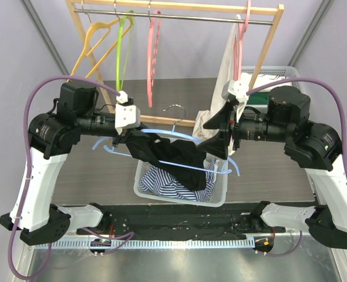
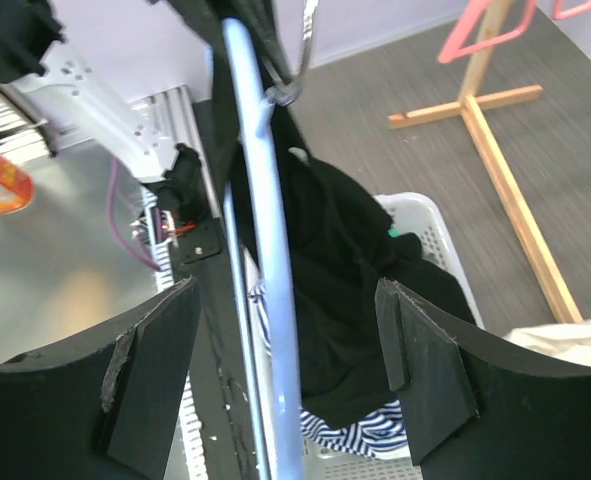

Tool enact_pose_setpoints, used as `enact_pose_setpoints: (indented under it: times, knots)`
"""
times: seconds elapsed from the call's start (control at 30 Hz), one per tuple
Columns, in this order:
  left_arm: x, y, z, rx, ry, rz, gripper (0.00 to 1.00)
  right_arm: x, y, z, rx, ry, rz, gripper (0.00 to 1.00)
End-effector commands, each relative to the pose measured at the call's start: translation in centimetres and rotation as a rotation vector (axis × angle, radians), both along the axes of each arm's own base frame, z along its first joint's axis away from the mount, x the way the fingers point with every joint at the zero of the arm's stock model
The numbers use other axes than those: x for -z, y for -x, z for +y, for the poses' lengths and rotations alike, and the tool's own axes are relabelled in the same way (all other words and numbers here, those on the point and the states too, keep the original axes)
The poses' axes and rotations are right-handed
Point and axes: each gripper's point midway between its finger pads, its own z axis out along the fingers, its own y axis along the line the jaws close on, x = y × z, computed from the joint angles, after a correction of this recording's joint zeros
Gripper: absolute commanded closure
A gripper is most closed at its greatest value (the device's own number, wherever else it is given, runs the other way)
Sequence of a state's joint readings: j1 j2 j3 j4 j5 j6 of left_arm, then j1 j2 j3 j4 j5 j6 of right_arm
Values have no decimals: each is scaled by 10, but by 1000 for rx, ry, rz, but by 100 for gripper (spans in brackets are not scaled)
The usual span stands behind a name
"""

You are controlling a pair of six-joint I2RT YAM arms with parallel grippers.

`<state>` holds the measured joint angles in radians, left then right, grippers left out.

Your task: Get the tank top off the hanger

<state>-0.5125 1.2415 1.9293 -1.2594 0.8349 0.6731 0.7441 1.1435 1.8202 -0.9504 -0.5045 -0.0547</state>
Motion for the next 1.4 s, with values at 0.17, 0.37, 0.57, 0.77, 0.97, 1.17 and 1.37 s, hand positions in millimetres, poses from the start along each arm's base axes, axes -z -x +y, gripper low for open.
enact_pose_setpoints:
  times: [0.17,0.37,0.57,0.77,0.97,1.17,1.37]
  knots:
    - [-33,7,-5,57,72,-90,100,22,25,1,-89,-19,88,25]
    - [-32,4,-7,52,73,-79,100,23,24,3,-87,-34,100,37]
    - [-31,-1,-7,28,70,-75,100,16,28,1,-81,-65,91,82]
    - [-33,-22,-11,-62,95,-57,95,2,28,-14,-11,-100,42,99]
    - [-39,-51,-12,-226,139,-11,5,-9,9,-37,156,-52,-23,99]
    - [-46,-63,-5,-344,184,14,0,-20,-18,-77,381,59,-150,99]
    - [-28,-81,3,-483,182,74,0,11,-29,-88,439,173,-130,99]
